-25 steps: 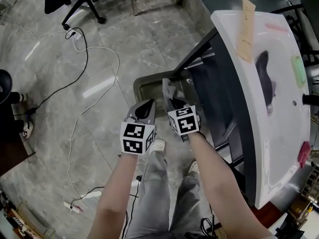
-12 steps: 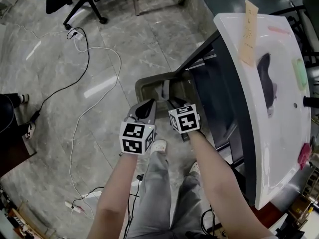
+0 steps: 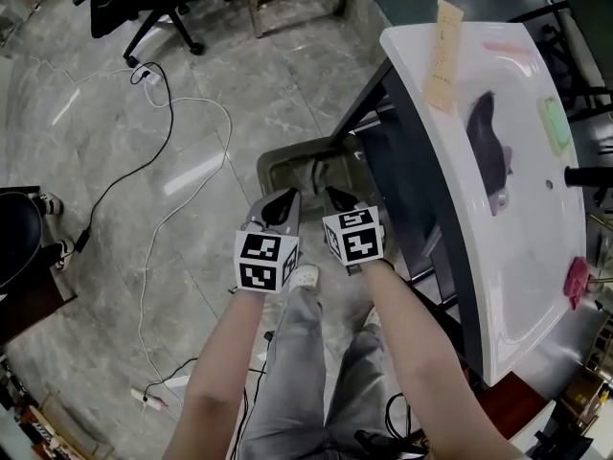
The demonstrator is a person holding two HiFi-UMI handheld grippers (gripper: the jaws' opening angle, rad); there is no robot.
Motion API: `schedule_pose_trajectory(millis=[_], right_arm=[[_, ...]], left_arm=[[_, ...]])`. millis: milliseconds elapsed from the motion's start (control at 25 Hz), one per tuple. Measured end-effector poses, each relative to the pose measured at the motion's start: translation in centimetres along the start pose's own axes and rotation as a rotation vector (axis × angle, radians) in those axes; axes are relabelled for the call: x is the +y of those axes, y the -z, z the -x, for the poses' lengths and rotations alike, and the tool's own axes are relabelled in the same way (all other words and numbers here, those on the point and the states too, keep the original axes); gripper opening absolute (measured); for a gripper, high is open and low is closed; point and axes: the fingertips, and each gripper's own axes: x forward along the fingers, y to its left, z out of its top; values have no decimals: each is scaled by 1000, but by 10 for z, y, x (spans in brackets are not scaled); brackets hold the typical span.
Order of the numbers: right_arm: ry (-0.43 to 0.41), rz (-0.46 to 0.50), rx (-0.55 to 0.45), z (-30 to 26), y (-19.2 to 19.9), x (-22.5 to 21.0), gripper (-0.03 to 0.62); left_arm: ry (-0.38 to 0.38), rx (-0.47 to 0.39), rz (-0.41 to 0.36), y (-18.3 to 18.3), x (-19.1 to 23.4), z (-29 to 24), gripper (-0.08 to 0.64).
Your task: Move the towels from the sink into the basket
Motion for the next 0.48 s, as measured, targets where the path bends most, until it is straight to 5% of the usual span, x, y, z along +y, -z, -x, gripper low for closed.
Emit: schedule_pose_trajectory(millis=[480], right_arm=[[-58,17,-88,66,-34,27,17]], left_arm=[[97,-52,49,-46,-44,30,3]])
